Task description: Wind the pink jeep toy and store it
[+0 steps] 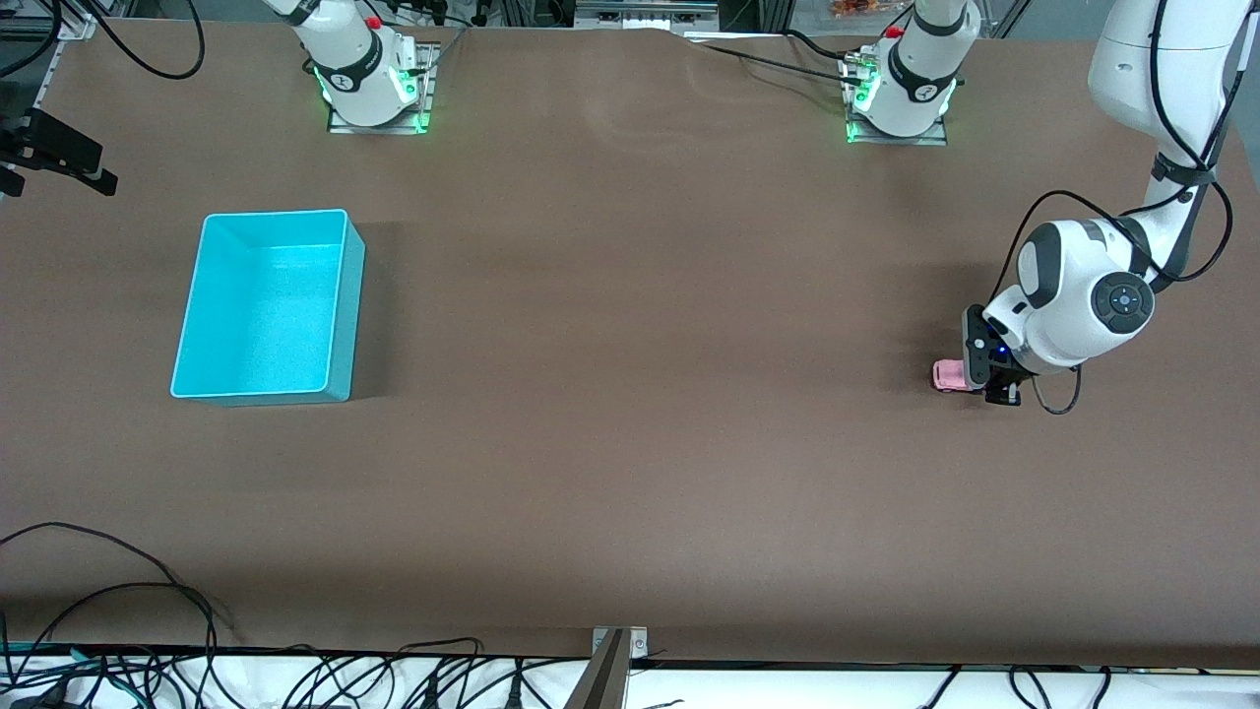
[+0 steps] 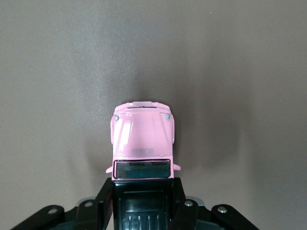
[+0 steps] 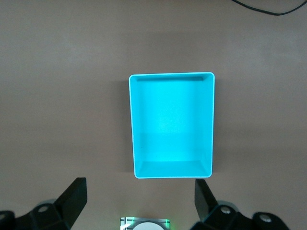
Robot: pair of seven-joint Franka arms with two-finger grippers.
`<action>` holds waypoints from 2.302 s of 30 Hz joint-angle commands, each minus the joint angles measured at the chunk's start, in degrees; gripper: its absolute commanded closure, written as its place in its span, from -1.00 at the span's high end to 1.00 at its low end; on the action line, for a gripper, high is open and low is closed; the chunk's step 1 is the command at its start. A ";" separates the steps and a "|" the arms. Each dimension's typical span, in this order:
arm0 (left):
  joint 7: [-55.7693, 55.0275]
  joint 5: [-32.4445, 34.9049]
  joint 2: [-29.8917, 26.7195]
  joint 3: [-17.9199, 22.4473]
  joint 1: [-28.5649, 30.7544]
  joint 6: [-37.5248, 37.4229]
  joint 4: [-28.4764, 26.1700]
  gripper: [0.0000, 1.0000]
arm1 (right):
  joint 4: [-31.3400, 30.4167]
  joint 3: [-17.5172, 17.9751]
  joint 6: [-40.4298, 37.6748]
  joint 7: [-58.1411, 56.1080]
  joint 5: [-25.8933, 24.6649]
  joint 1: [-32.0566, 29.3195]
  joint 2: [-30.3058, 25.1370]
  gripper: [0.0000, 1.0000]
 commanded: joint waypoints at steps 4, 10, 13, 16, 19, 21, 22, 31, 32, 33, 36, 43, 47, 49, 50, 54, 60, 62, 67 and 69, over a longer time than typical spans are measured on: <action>0.30 0.08 0.67 -0.57 0.91 0.41 0.50 -0.83 | 0.79 -0.02 -0.87 -0.17 -0.92 0.25 0.09 1.00; 0.83 0.16 0.67 -0.48 1.26 0.15 0.59 -0.90 | 0.79 -0.02 -0.96 -0.17 -0.92 0.25 0.09 1.00; 1.01 0.43 0.67 -0.48 1.88 -0.03 0.76 -0.90 | 0.79 -0.02 -0.96 -0.26 -0.92 0.25 0.00 1.00; 1.01 0.43 1.02 -0.48 2.58 -0.03 0.76 -0.90 | 0.79 -0.02 -0.96 -0.17 -0.84 0.25 0.09 1.00; 1.09 0.52 1.46 -0.48 3.89 -0.03 0.94 -0.94 | 0.79 -0.02 -0.96 -0.25 -0.92 0.25 0.09 1.00; 1.10 0.60 1.81 -0.57 4.60 -0.03 1.20 -0.95 | 0.79 -0.02 -0.96 -0.17 -0.84 0.25 0.09 1.00; 1.18 0.60 1.90 -0.57 4.95 -0.03 1.20 -0.95 | 0.79 -0.02 -0.96 -0.17 -0.84 0.25 0.09 1.00; 5.75 0.87 3.48 -0.48 8.73 -0.03 2.43 -0.92 | 0.79 -0.02 -0.96 -0.17 -0.84 0.25 0.00 1.00; 6.62 0.87 3.57 -0.48 9.25 -0.03 2.87 -0.92 | 0.79 -0.02 -0.96 -0.17 -0.84 0.25 0.09 1.00; 7.42 0.87 3.74 -0.48 9.61 -0.03 3.22 -0.92 | 0.79 -0.02 -0.87 -0.17 -0.84 0.25 0.00 1.00; 9.18 0.87 4.27 -0.39 10.40 -0.03 4.19 -0.92 | 0.79 -0.02 -0.96 -0.17 -0.84 0.25 0.00 1.00; 12.69 0.87 5.24 -0.48 14.53 -0.03 5.51 -0.92 | 0.79 -0.02 -0.96 -0.17 -0.84 0.25 0.09 1.00; 13.92 0.95 5.50 -0.48 16.20 -0.03 5.95 -0.92 | 0.79 -0.02 -0.96 -0.25 -0.92 0.25 0.09 1.00; 14.45 0.96 6.03 -0.48 17.16 -0.03 6.56 -0.92 | 0.79 -0.02 -0.96 -0.26 -0.92 0.25 0.00 1.00; 14.89 0.96 6.12 -0.48 17.69 -0.03 6.83 -0.92 | 0.79 -0.02 -0.96 -0.26 -0.84 0.25 0.00 1.00; 17.17 0.96 7.52 -0.48 19.01 -0.03 8.67 -0.92 | 0.79 -0.02 -0.96 -0.26 -0.84 0.25 0.09 1.00; 19.20 0.87 8.66 -0.48 20.25 -0.03 9.90 -0.92 | 0.79 -0.02 -0.96 -0.26 -0.92 0.25 0.09 1.00; 19.90 0.87 8.67 -0.48 20.33 -0.03 10.34 -0.92 | 0.79 -0.02 -0.96 -0.26 -0.92 0.25 0.09 1.00; 21.57 0.87 9.19 -0.48 21.21 -0.03 11.13 -0.92 | 0.79 -0.02 -0.96 -0.26 -0.92 0.25 0.09 1.00; 21.75 0.87 9.72 -0.48 21.91 -0.03 11.57 -0.92 | 0.79 -0.02 -0.96 -0.34 -0.84 0.25 0.00 1.00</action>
